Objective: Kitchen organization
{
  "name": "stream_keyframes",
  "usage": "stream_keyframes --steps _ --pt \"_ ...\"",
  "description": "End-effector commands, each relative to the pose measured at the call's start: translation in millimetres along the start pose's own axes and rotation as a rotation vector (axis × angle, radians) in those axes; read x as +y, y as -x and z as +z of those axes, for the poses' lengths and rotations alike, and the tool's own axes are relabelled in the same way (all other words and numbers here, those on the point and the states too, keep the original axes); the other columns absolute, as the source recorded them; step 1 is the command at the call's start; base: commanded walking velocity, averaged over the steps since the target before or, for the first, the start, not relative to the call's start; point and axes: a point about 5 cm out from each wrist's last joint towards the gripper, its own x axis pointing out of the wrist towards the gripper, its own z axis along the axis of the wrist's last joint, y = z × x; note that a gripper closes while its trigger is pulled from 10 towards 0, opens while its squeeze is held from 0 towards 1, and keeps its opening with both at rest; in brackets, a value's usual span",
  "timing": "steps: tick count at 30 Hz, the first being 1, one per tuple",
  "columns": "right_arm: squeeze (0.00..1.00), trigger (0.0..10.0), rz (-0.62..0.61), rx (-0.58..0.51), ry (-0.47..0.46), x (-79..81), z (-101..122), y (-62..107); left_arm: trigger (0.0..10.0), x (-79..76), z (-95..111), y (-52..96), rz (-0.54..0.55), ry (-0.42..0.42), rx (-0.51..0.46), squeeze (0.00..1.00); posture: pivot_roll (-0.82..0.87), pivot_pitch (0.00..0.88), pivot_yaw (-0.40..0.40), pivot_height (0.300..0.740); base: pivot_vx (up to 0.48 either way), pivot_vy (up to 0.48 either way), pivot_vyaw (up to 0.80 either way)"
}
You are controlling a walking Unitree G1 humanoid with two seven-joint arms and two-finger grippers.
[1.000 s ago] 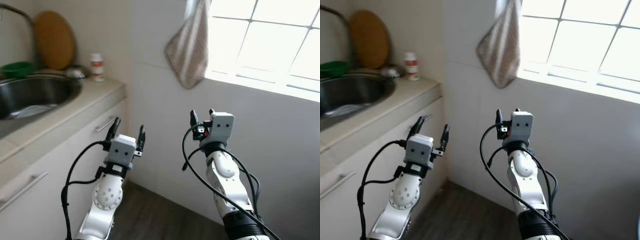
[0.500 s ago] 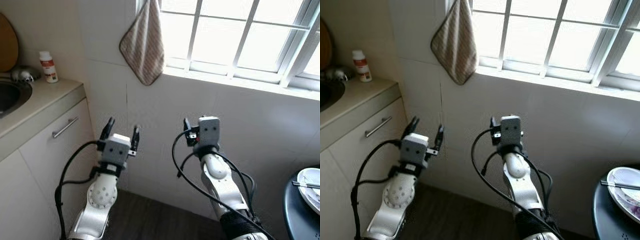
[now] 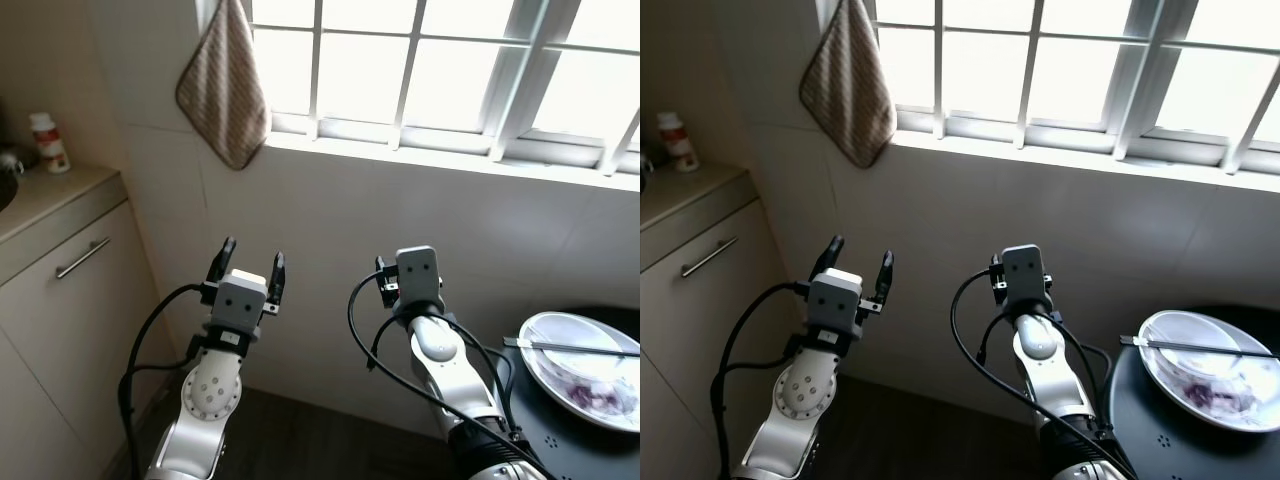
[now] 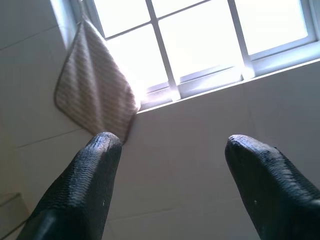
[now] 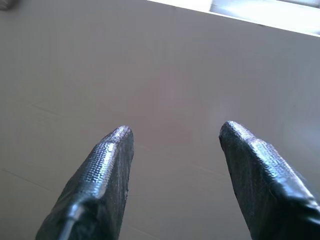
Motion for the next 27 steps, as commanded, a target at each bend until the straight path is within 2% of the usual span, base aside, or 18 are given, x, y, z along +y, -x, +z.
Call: stream_keyframes --steps 1,4,7,12,17,19,24,27 --pt "0.00 10.0 -0.006 0.001 0.020 -0.1 2.7 -2.6 10.0 0.6 0.2 0.1 0.001 0.007 0.000 0.00 0.03 0.000 -0.045 0.736 0.000 0.000 0.00" --pt "0.00 10.0 -0.005 0.040 0.031 -0.1 -3.9 -2.1 10.0 2.1 -1.0 0.6 0.011 0.020 0.008 0.00 0.03 0.000 -0.046 0.736 0.000 0.000 0.00" --pt "0.00 10.0 -0.005 0.049 0.022 0.4 -5.7 -2.5 10.0 4.4 -6.4 0.0 0.025 0.041 0.058 0.00 0.03 0.000 -0.046 0.736 0.000 0.000 -0.80" --pt "0.00 10.0 0.002 0.049 0.051 2.4 -7.1 -2.7 10.0 3.6 -6.0 -0.6 0.015 0.043 0.051 0.00 0.03 0.000 -0.045 0.736 0.000 0.480 -0.80" --pt "0.00 10.0 -0.008 0.068 0.034 0.6 -10.0 -2.5 10.0 3.5 -5.2 -0.6 0.018 0.049 0.043 0.00 0.03 0.000 -0.045 0.736 0.000 0.444 -0.80" --pt "0.00 10.0 -0.016 0.073 0.109 -1.6 -13.0 -2.5 10.0 3.7 -4.6 -0.5 0.017 0.044 0.038 0.00 0.03 0.000 -0.043 0.736 0.000 0.000 -0.80" --pt "0.00 10.0 -0.045 0.106 0.131 -6.0 -19.1 -1.9 10.0 2.8 -5.0 0.2 0.011 0.041 0.040 0.00 0.03 0.000 -0.042 0.736 0.000 0.000 -0.80" --pt "0.00 10.0 -0.056 0.108 0.210 -9.0 -21.1 -2.3 10.0 2.9 -5.6 0.3 0.009 0.037 0.043 0.00 0.03 0.000 -0.042 0.736 0.000 0.000 -0.80"
